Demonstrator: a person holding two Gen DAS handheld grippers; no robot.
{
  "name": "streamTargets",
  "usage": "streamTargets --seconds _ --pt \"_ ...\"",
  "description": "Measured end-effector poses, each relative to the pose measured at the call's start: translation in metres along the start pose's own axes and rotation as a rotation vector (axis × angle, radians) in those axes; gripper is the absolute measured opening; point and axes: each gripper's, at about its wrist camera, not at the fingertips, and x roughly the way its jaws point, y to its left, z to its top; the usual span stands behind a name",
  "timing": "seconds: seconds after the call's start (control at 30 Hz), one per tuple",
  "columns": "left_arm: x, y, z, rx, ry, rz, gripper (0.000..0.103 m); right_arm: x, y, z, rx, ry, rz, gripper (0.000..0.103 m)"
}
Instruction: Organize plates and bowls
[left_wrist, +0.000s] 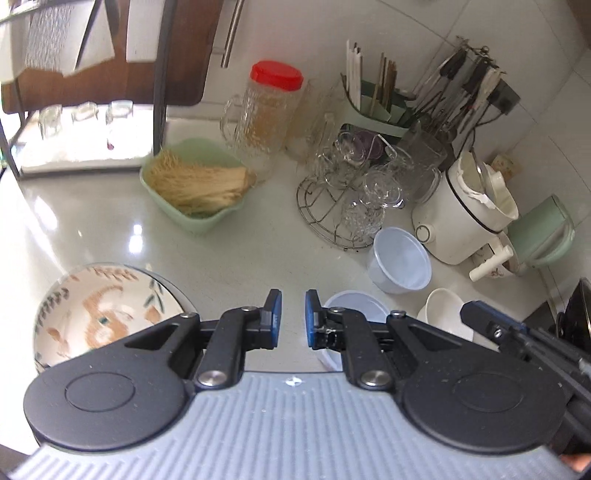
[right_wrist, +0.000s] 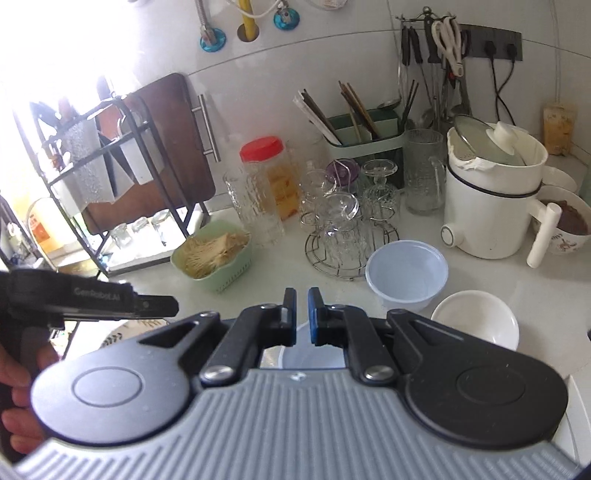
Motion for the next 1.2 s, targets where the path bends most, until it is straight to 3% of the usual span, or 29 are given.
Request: streamTargets --seconds 0.2,0.27,0.47,0.53,0.6,0.73,0.8,0.87,0.9,0.93,1.0,1.2 --pt "-0.032 -0.006 0.002 0.101 -0.029 -0.064 0.014 -0.017 0.018 0.005 0.004 -0.003 -0.023 0.009" --pt "-0.040 -0.007 0.000 0.120 -0.039 -0.092 0.020 -0.022 0.025 0.006 -0.007 -0.022 -0.032 0.010" --pt "-0.048 -0.005 -0.009 0.164 -0.065 -0.112 0.023 -0.016 0.046 0.007 -0.049 -0.013 -0.045 0.010" --pt "-0.047 -0.003 -0.010 0.182 -0.081 -0.108 0.036 -0.013 0.052 0.006 -0.072 0.002 -0.042 0.010" --pt "-0.048 -0.001 -0.009 0.181 -0.103 -0.096 0.041 -0.011 0.055 0.004 -0.073 0.024 -0.042 0.010" --pt "-0.055 -0.003 -0.009 0.208 -0.141 -0.088 0.060 -0.010 0.053 0.002 -0.057 0.043 -0.063 0.010" --pt "-0.055 -0.004 -0.009 0.208 -0.137 -0.100 0.064 -0.011 0.053 0.002 -0.055 0.038 -0.084 0.011" --pt "-0.053 -0.004 -0.008 0.216 -0.128 -0.104 0.076 -0.009 0.051 0.003 -0.074 0.036 -0.120 0.012" --pt "-0.050 -0.003 -0.008 0.221 -0.128 -0.095 0.081 -0.008 0.050 0.004 -0.074 0.041 -0.148 0.023" --pt "-0.048 -0.003 -0.007 0.223 -0.124 -0.080 0.086 -0.007 0.047 0.005 -0.067 0.038 -0.172 0.047" --pt "-0.045 -0.001 -0.004 0.230 -0.120 -0.076 0.086 -0.009 0.039 0.005 -0.030 0.009 -0.220 0.078" --pt "-0.037 -0.004 0.005 0.267 -0.117 -0.086 0.091 -0.004 0.032 0.004 0.014 0.034 -0.281 0.081"
